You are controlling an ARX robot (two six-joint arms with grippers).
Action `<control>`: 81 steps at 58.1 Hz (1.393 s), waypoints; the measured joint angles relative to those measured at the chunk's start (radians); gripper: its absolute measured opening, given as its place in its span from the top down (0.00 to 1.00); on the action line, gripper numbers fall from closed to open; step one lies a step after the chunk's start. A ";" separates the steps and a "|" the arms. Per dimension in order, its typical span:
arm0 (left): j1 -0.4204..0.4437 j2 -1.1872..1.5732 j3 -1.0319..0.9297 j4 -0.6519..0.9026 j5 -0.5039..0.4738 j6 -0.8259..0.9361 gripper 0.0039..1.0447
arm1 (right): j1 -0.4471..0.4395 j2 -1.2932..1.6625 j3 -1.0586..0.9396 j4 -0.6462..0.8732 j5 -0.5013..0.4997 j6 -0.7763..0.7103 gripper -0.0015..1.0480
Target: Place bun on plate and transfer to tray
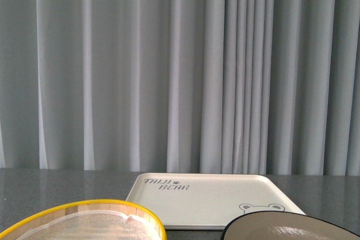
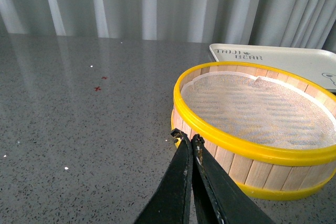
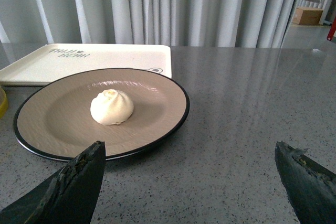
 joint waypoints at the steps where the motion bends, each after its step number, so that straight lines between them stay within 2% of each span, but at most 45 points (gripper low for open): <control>1: 0.000 -0.005 0.000 -0.005 0.000 0.000 0.96 | 0.000 0.000 0.000 0.000 0.000 0.000 0.08; 10: 0.000 -0.053 0.000 -0.053 0.000 0.000 0.96 | 0.000 0.000 0.000 0.000 0.000 0.000 0.08; 15: 0.000 -0.166 0.000 -0.200 0.002 0.000 0.96 | 0.000 0.000 0.000 0.000 0.000 0.000 0.08; 30: 0.000 -0.207 0.000 -0.213 0.002 0.000 0.96 | 0.000 0.000 0.000 0.000 0.000 0.000 0.08; 32: 0.000 -0.207 0.000 -0.213 0.002 0.000 0.93 | 0.000 0.000 0.000 0.000 0.000 0.000 0.08; 50: 0.000 -0.207 0.000 -0.213 0.002 0.000 0.38 | 0.000 0.000 0.000 0.000 0.000 0.000 0.08; 62: 0.000 -0.207 0.000 -0.213 0.002 0.001 0.05 | 0.000 0.000 0.000 0.000 0.000 0.000 0.08; 77: 0.000 -0.207 0.000 -0.213 0.002 0.002 0.06 | 0.000 0.000 0.000 0.000 0.000 0.000 0.08; 79: 0.000 -0.207 0.000 -0.213 0.002 0.002 0.06 | 0.010 0.013 0.006 -0.023 0.033 0.016 0.08; 81: 0.000 -0.206 0.000 -0.213 0.002 0.002 0.06 | 0.043 0.071 0.060 -0.147 0.150 0.092 0.08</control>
